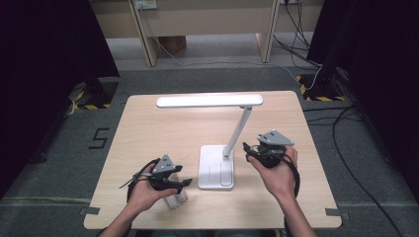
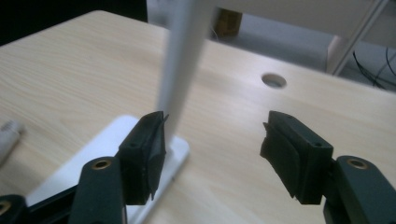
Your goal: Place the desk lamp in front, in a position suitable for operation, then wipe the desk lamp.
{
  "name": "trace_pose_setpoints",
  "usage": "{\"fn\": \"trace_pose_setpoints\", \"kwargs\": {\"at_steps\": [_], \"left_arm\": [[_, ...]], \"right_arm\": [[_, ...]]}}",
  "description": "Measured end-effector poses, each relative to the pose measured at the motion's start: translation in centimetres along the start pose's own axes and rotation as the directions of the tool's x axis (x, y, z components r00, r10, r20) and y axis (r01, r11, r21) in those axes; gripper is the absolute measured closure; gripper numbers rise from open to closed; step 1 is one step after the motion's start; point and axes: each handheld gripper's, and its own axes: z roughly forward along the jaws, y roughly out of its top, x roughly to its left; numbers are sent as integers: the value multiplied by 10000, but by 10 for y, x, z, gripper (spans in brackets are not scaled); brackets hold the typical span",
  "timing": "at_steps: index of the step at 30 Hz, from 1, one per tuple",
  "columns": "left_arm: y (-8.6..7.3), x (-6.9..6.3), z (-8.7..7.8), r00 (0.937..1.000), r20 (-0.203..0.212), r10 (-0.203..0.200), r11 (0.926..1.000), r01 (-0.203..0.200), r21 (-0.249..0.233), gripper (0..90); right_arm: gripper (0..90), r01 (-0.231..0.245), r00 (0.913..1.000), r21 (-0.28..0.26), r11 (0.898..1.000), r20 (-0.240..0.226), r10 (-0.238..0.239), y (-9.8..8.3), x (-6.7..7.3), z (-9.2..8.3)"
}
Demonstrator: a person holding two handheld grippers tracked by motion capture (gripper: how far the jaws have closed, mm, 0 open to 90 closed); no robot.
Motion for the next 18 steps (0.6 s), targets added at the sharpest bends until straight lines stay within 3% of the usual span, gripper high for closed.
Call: {"fn": "trace_pose_setpoints", "kwargs": {"at_steps": [4,9,12,18], "left_arm": [[-11,8,-12,9982,-238,-553,9984,550,-129,345],[-15,9,-20,9972,-495,-560,9983,553,-159,347],[-19,8,-21,9976,-368,-594,9982,589,-144,345],[-26,15,-25,9934,-640,-952,9953,940,-214,337]], "right_arm": [[471,-607,9978,595,9964,290,591,-38,-21,-11],[494,-871,9955,764,9933,452,838,-56,-29,-15],[487,-977,9949,971,9905,362,945,-62,-26,-10],[489,-958,9953,1463,9846,-25,972,-75,-17,8]]}}
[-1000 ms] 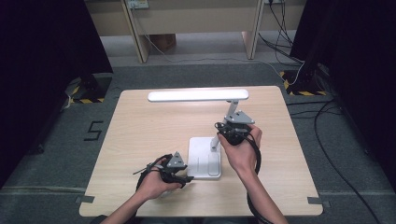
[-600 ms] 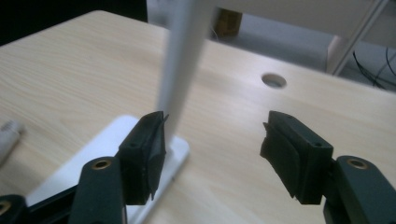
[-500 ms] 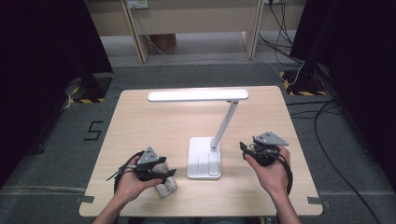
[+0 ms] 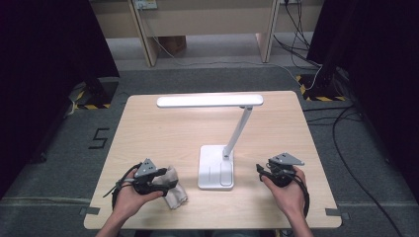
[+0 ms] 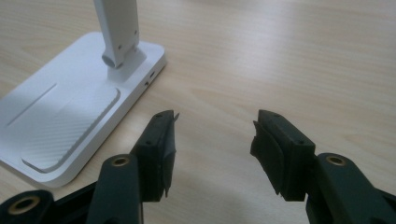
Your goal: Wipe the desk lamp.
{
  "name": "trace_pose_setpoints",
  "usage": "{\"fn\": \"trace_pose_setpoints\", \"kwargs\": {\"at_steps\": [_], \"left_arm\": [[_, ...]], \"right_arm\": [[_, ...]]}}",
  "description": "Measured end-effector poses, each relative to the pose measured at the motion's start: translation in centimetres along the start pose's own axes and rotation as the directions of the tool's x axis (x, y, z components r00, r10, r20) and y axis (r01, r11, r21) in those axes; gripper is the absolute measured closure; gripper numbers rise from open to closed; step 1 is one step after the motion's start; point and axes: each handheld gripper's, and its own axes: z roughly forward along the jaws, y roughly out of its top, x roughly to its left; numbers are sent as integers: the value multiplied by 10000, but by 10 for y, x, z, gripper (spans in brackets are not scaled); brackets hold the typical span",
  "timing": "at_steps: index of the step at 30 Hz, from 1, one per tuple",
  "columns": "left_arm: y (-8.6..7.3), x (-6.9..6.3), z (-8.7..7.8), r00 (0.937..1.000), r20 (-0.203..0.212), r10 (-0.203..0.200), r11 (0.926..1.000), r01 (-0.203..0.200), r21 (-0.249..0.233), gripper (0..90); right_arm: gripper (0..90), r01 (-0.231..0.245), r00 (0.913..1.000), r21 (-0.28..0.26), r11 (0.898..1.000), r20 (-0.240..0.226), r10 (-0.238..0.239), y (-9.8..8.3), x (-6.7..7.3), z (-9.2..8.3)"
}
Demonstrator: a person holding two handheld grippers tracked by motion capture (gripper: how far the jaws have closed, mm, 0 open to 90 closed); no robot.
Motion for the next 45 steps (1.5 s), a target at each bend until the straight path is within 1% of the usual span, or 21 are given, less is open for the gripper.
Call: {"fn": "trace_pose_setpoints", "kwargs": {"at_steps": [5,8,11,17,19,20,21,22,23,24,25,27,28,31,35,36,37,38,40,41,45], "left_arm": [[-6,7,-6,9995,-171,-253,9997,252,-47,337],[-8,10,-8,9988,-205,-437,9990,435,-127,333],[-9,12,-10,9986,-181,-487,9986,484,-201,330],[-11,18,-26,9975,-391,-584,9977,570,-363,329],[-15,20,-31,9970,-494,-600,9978,585,-310,329],[-18,20,-33,9968,-467,-654,9975,641,-290,328],[-18,20,-33,9968,-467,-654,9975,641,-290,327],[-21,21,-34,9966,-388,-730,9971,721,-241,327],[-24,22,-35,9962,-349,-803,9967,798,-168,327],[-25,23,-35,9960,-320,-837,9965,834,-116,327],[-30,26,-33,9952,-316,-925,9957,926,1,327],[-31,28,-29,9953,-295,-922,9957,924,44,326],[-31,28,-29,9953,-295,-922,9957,924,44,327],[-30,32,-19,9947,-291,-990,9950,994,104,325],[-29,34,-11,9947,-206,-1012,9944,1017,293,321],[-29,34,-5,9955,-85,-946,9945,949,452,321],[-29,34,-5,9955,-85,-946,9945,949,452,320],[-29,33,1,9965,55,-839,9944,833,649,319],[-29,33,6,9969,139,-777,9939,764,795,319],[-29,33,12,9970,199,-741,9929,719,950,318],[-29,32,21,9976,317,-617,9912,575,1189,312]], "right_arm": [[547,105,9990,565,9983,-440,-80,-8,8,14],[559,136,9982,679,9976,-590,-96,-11,12,19],[565,99,9983,649,9978,-582,-61,-13,13,21],[565,162,9976,511,9986,-680,-127,-12,21,20],[577,288,9966,420,9987,-784,-255,-8,26,20],[592,429,9955,304,9986,-857,-402,-6,29,20],[592,429,9955,304,9986,-857,-402,-6,29,20],[612,542,9941,244,9982,-953,-517,-4,32,20],[668,826,9897,283,9962,-1198,-786,1,39,21],[668,826,9897,283,9962,-1198,-786,1,39,21],[713,1050,9868,298,9940,-1271,-1004,5,43,24],[746,1116,9846,326,9932,-1393,-1060,9,46,26],[746,1116,9846,326,9932,-1393,-1060,9,46,26],[780,1352,9785,295,9904,-1609,-1287,16,53,33],[779,1484,9746,317,9884,-1740,-1407,18,59,39],[775,1524,9723,350,9877,-1847,-1435,19,64,43],[775,1524,9723,350,9877,-1847,-1435,19,64,43],[765,1597,9695,412,9863,-1945,-1489,20,68,46],[759,1631,9685,413,9857,-1973,-1520,20,69,48],[743,1733,9652,462,9838,-2065,-1604,22,74,51],[725,1890,9611,480,9808,-2141,-1747,24,78,55]]}}
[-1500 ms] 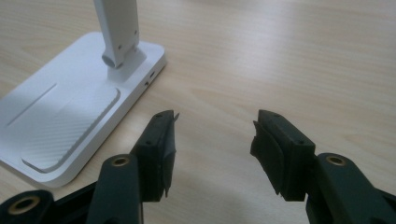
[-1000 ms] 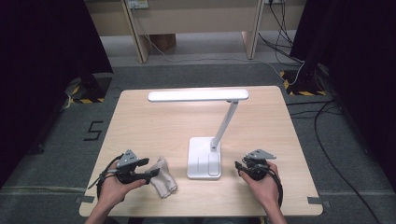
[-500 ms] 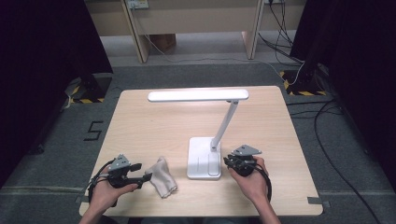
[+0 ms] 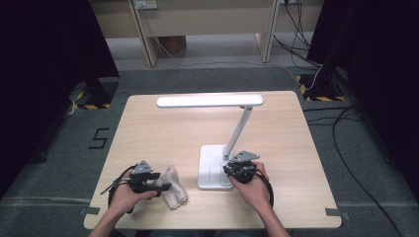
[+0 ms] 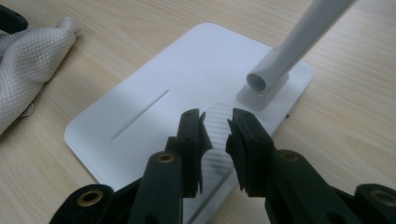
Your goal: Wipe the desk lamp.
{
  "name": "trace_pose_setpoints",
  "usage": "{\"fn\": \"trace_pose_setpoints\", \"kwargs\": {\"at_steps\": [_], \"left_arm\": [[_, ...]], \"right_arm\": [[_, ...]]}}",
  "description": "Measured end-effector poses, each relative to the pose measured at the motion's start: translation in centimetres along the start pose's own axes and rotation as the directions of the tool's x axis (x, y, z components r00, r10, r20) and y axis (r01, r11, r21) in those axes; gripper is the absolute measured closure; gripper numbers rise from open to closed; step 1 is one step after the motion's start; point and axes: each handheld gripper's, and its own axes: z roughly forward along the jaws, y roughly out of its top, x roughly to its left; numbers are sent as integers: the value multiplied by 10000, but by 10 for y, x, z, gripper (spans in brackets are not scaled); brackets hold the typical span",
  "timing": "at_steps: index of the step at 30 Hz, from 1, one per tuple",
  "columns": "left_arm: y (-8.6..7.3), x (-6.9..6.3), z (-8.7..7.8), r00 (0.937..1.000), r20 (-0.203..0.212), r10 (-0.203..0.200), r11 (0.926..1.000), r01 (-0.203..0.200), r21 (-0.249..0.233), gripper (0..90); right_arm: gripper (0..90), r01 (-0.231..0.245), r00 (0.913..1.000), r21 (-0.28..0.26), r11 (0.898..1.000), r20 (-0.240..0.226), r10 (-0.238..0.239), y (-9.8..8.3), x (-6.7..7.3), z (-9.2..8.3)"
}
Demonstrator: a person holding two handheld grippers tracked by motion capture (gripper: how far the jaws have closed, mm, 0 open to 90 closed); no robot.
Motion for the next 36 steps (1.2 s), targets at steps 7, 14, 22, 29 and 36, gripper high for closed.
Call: {"fn": "trace_pose_setpoints", "kwargs": {"at_steps": [7,14,22,29,36], "left_arm": [[1,-2,4,9991,-63,425,9991,-424,87,328],[-1,-7,5,9950,-591,804,9967,-807,-22,436],[-2,-16,6,9976,-214,664,9977,-667,-143,791],[-1,-16,4,9997,-175,148,9996,-152,-222,841],[10,-16,-13,9985,112,-532,9917,541,-1165,847]], "right_arm": [[710,195,9998,202,9996,-69,-194,4,0,8],[690,243,9997,333,9992,27,-244,4,-1,10],[703,219,9997,468,9987,57,-222,6,-3,10],[716,258,9997,633,9977,15,-259,5,-2,12],[740,231,9997,717,9972,40,-234,2,-4,13]]}}
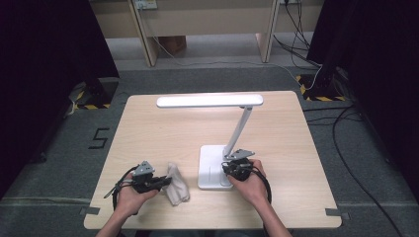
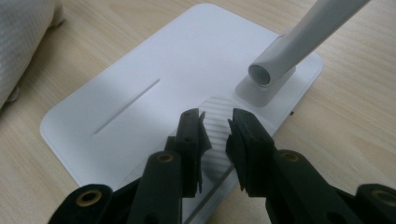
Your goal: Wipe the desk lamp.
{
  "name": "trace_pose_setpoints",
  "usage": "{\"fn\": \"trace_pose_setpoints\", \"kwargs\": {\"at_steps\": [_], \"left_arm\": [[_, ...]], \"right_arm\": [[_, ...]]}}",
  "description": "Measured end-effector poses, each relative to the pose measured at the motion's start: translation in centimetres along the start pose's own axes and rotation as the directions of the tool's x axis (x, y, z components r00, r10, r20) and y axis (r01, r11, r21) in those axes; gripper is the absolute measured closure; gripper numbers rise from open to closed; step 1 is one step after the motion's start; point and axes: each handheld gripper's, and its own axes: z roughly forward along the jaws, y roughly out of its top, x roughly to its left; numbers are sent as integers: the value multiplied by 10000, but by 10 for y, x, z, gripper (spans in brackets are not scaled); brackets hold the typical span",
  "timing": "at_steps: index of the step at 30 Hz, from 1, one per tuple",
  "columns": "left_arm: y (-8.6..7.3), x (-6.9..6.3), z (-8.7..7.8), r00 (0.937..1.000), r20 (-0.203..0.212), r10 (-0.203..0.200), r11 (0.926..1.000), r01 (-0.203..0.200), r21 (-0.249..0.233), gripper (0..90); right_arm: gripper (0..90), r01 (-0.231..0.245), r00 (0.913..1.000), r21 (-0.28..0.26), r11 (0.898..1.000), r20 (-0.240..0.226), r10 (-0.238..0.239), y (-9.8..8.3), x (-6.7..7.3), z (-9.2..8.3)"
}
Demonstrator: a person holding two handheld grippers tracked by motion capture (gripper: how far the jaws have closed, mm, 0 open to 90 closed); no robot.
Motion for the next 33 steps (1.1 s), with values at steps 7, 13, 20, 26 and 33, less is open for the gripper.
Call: {"fn": "trace_pose_setpoints", "kwargs": {"at_steps": [7,13,20,26,33], "left_arm": [[26,-2,-27,9999,-125,-27,9925,12,-1223,849],[46,-3,-43,9995,-277,116,9804,-168,-1965,849],[63,-3,-55,9986,-465,237,9660,-348,-2561,849],[79,-6,-66,9971,-609,449,9507,-614,-3038,849],[100,-8,-76,9929,-842,838,9317,-1081,-3467,849]], "right_arm": [[807,-175,9998,-115,9998,-138,173,-2,-2,0],[886,-277,9996,-211,9994,-111,275,-2,0,2],[900,-281,9996,-162,9995,-14,281,-1,1,2],[900,-184,9998,-143,9997,47,184,-1,2,2],[900,-166,9998,-157,9997,51,167,-1,2,2]]}}
